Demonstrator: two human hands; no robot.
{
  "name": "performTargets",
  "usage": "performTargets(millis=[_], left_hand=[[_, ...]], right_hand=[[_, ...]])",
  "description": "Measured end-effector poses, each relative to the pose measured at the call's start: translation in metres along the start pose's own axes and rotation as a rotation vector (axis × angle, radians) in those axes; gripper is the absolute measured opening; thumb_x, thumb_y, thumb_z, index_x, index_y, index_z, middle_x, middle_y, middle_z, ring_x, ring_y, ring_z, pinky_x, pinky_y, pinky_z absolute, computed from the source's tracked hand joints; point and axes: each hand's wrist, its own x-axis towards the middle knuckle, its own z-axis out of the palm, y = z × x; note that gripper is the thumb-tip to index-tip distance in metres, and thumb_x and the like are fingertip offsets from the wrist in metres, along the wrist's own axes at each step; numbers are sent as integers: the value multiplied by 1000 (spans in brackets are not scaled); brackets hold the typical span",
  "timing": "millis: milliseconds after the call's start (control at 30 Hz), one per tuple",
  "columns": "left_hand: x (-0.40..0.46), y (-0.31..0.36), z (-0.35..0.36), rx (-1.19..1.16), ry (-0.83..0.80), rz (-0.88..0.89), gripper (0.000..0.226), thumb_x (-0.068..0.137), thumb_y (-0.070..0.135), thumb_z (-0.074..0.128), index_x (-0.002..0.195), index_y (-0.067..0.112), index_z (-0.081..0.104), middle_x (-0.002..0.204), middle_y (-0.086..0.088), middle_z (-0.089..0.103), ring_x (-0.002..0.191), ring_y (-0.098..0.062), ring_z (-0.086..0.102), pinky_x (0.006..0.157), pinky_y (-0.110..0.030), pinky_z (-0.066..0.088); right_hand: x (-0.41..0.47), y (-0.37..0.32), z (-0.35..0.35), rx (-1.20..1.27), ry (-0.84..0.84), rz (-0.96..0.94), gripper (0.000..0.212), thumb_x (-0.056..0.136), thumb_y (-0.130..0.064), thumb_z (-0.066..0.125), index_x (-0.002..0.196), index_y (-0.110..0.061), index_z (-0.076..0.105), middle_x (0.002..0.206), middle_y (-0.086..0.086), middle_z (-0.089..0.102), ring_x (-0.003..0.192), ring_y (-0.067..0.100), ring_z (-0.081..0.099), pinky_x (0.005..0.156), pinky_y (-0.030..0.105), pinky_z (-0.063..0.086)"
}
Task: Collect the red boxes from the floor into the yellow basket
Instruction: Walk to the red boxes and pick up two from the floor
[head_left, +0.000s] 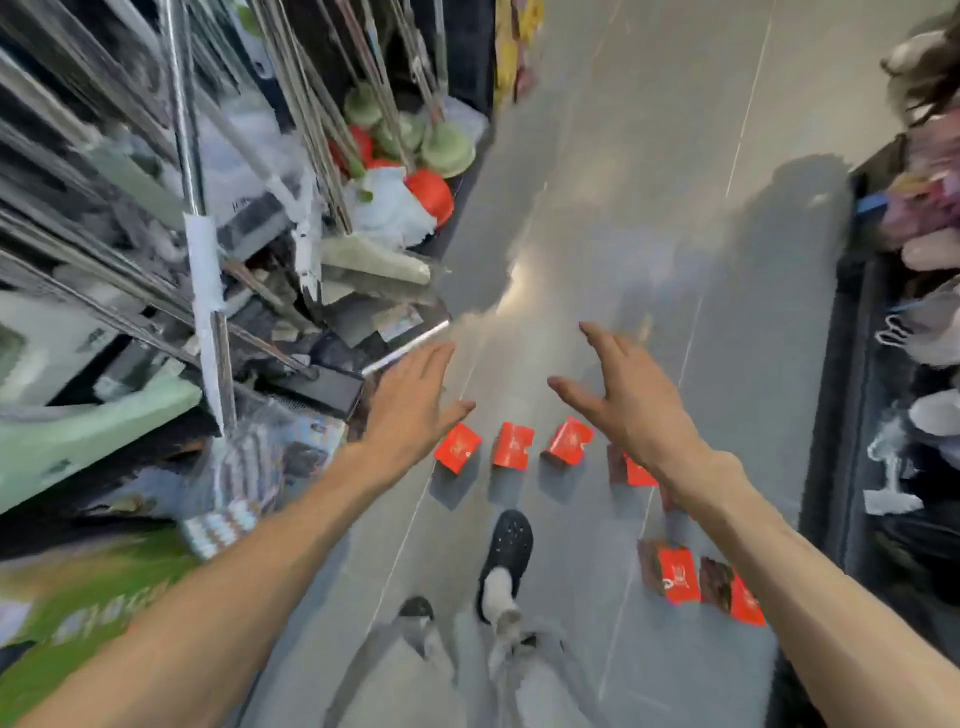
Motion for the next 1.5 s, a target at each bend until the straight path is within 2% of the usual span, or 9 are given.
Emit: performTargets(millis=[167,300,600,733,867,967,1167,1333,1500], left_hand=[[47,-64,140,-66,-94,-84,81,80,47,74,143,8,42,143,-14,48,131,-33,45,108,-46,38],[54,-122,253,-60,-184,-153,92,79,66,54,148,7,34,146,-15,44,131,-34,44,107,-46,37],[57,-197,454,-46,-324,-372,116,71,60,79,152,5,17,151,-16,37,134,-35,39,106,-47,35],[58,-192,477,-105,-237,-417,98,71,42,82,146,9,27,134,-13,47,117,-36,49,90,-48,44],[46,-190,457,-129,-207,-369,89,70,33,79,143,13,33,128,-11,52,109,-35,52,84,-46,46],[30,-186,426,-140,-183,-306,91,69,34,77,146,19,30,128,-8,51,107,-31,51,85,-46,45],[7,-193,392,-215,-187,-270,98,74,36,76,153,24,20,135,-5,47,109,-26,48,88,-44,43],[-4,-211,406,-292,-199,-317,95,72,57,69,149,24,26,138,-4,49,115,-21,50,91,-43,47],[-12,-224,406,-293,-184,-340,87,74,54,74,145,27,31,133,0,52,110,-19,52,89,-42,48]], right_hand=[[74,53,138,22,-97,31,76,88,-56,59,148,-17,35,137,10,53,130,28,43,103,44,42],[98,98,255,25,-157,35,75,90,-51,63,148,-13,36,133,12,53,124,31,48,101,41,39],[96,185,439,62,-197,108,75,91,-56,57,148,-14,34,138,11,51,120,26,51,100,39,40],[83,194,455,120,-203,129,74,91,-54,59,149,-16,32,143,6,49,130,21,45,108,38,38],[76,195,439,213,-201,223,71,90,-57,58,148,-25,31,141,0,49,120,14,54,102,40,45],[81,185,435,259,-195,320,73,89,-57,59,147,-24,31,141,-1,49,113,12,57,97,34,46],[88,187,490,294,-157,585,78,79,-58,64,136,-13,37,127,8,55,115,27,54,97,48,47],[106,189,543,333,-45,815,91,79,-47,76,140,0,27,133,22,46,122,39,46,99,44,41],[114,177,553,312,46,810,85,76,-53,74,135,-5,34,127,17,50,116,38,52,92,45,44]])
